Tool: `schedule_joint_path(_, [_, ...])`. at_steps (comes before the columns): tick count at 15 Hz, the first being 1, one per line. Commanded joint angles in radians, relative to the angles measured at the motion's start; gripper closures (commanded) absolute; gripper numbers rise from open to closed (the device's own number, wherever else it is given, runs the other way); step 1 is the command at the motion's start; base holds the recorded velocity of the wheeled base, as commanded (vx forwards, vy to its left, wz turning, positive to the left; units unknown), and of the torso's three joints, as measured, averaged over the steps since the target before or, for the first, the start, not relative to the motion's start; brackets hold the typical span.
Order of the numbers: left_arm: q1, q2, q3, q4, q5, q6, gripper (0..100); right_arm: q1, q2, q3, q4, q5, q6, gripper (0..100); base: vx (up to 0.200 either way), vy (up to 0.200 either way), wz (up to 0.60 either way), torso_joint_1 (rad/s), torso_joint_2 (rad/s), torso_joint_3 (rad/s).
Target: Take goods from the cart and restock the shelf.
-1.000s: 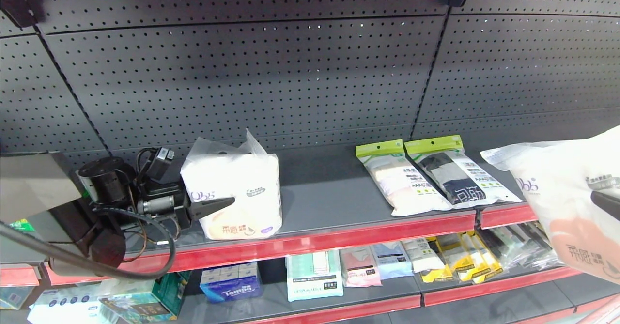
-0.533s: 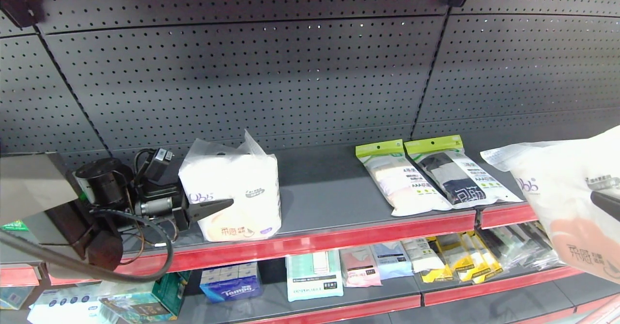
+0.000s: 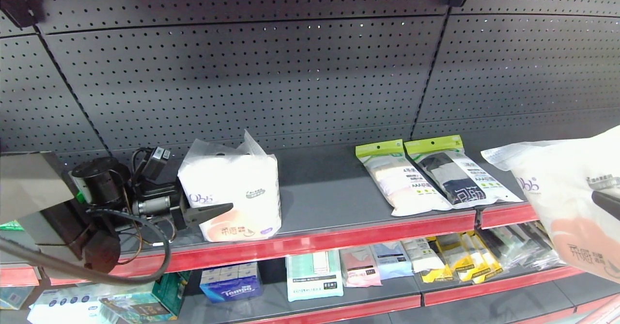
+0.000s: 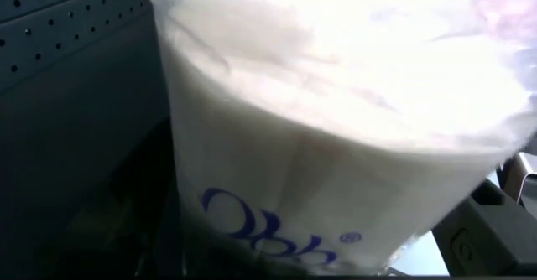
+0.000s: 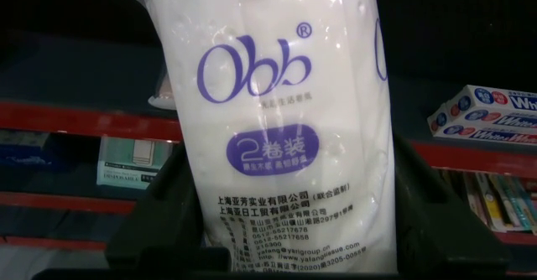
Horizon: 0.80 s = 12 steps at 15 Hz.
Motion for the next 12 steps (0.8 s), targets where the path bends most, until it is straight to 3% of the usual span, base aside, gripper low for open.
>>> schedule_joint_path(1, [0.008, -0.022, 0.002, -0.001, 0.005, -0.005, 0, 0.0, -0.003, 0.0, 0.0, 0.001, 0.0, 100, 0.0, 0.0, 0.0, 0.0, 0.0, 0.0])
schedule_joint_path(3, [0.01, -0.051, 0.007, -0.001, 0.036, -0.013, 0, 0.0, -0.005, -0.003, 0.0, 0.001, 0.0, 100, 0.0, 0.0, 0.0, 0.0, 0.0, 0.0])
schedule_joint_path(5, [0.019, -0.094, 0.018, -0.001, 0.062, -0.045, 0, 0.0, -0.006, -0.004, 0.0, 0.001, -0.002, 100, 0.0, 0.0, 0.0, 0.0, 0.0, 0.0])
schedule_joint_path(12, [0.059, -0.174, 0.041, -0.001, 0.071, -0.055, 0, 0.0, 0.0, -0.015, 0.0, 0.001, -0.016, 100, 0.0, 0.0, 0.0, 0.0, 0.0, 0.0])
